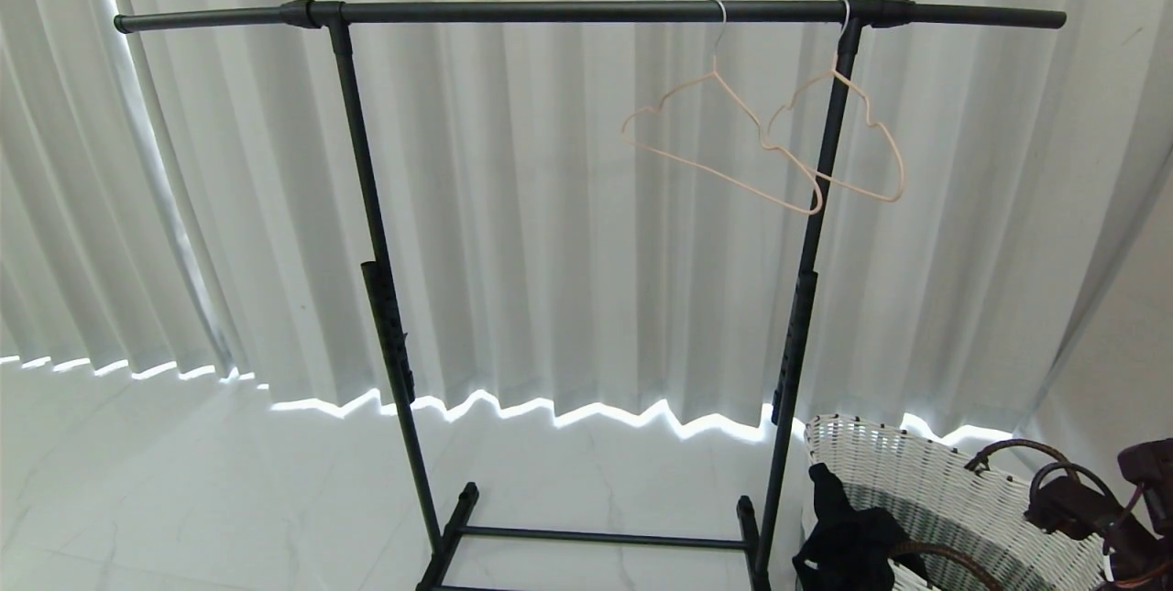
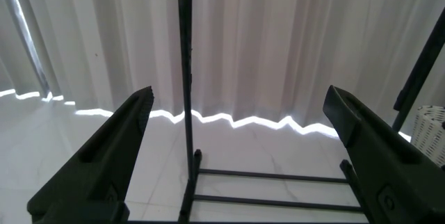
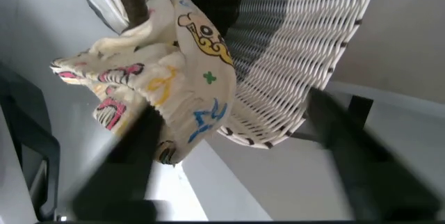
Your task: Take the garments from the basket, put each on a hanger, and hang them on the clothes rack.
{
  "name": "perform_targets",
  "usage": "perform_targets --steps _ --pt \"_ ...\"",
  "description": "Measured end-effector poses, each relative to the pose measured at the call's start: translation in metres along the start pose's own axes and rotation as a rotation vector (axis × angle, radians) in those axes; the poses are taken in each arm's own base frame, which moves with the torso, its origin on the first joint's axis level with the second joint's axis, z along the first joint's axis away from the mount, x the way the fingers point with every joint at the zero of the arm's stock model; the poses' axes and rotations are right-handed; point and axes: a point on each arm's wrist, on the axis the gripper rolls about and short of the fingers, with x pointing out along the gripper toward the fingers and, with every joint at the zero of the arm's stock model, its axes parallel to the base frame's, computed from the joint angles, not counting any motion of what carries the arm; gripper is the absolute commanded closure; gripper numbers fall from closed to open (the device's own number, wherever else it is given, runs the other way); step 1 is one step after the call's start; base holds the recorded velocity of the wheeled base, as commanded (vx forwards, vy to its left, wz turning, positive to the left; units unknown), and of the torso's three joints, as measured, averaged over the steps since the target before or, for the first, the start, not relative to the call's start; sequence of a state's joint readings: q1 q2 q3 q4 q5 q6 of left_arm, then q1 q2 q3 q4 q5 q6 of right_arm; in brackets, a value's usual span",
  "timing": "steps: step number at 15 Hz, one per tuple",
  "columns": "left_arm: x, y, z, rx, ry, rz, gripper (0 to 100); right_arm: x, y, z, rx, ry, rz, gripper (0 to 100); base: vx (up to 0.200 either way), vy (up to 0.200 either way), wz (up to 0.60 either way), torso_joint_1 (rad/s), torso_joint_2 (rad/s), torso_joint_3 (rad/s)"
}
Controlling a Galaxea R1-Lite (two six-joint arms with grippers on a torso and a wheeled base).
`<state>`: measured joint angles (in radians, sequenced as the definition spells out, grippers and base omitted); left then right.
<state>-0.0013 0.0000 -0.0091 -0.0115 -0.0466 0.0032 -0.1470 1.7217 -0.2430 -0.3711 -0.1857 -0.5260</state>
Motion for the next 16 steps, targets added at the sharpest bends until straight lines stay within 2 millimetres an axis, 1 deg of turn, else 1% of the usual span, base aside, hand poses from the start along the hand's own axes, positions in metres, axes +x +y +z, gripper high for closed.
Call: perform_targets --steps 3,5,8,10,11,12,13,14,16 --pt "0.000 0.000 0.000 0.000 0.000 0.000 0 -0.001 0.001 -0.003 0.003 0.008 -0.002 100 0.000 0.000 0.00 0.000 0.00 0.000" --pt "0.000 0.000 0.000 0.000 0.000 0.001 0 -0.005 0.001 -0.005 0.005 -0.003 -0.007 100 0.000 0.000 0.00 0.000 0.00 0.000" --pt "0.000 0.000 0.000 0.000 -0.001 0.000 0 -0.025 -0.001 -0.008 0.004 -0.024 -0.014 100 0.000 0.000 0.00 0.000 0.00 0.000" --pt "0.000 -0.001 0.000 0.003 0.005 -0.029 0 -0.049 -0.004 -0.011 -0.004 0.007 0.008 100 0.000 0.000 0.00 0.000 0.00 0.000" --pt "0.000 -0.002 0.000 0.009 0.006 -0.066 0 -0.063 -0.007 -0.010 -0.007 0.016 0.016 100 0.000 0.000 0.00 0.000 0.00 0.000" --pt "0.000 -0.002 0.000 0.020 0.006 -0.081 0 -0.082 -0.012 -0.009 -0.007 0.011 0.014 100 0.000 0.000 0.00 0.000 0.00 0.000" --pt "0.000 -0.002 0.000 0.054 0.005 -0.085 0 -0.102 -0.017 -0.007 0.000 -0.025 -0.005 100 0.000 0.000 0.00 0.000 0.00 0.000" --pt "0.000 -0.002 0.000 0.063 0.005 -0.088 0 -0.117 -0.020 -0.007 0.006 -0.065 -0.025 100 0.000 0.000 0.00 0.000 0.00 0.000" --pt "0.000 -0.002 0.000 0.065 0.005 -0.088 0 -0.146 -0.024 -0.010 0.024 -0.177 -0.085 100 -0.200 0.000 0.00 0.002 0.00 0.002"
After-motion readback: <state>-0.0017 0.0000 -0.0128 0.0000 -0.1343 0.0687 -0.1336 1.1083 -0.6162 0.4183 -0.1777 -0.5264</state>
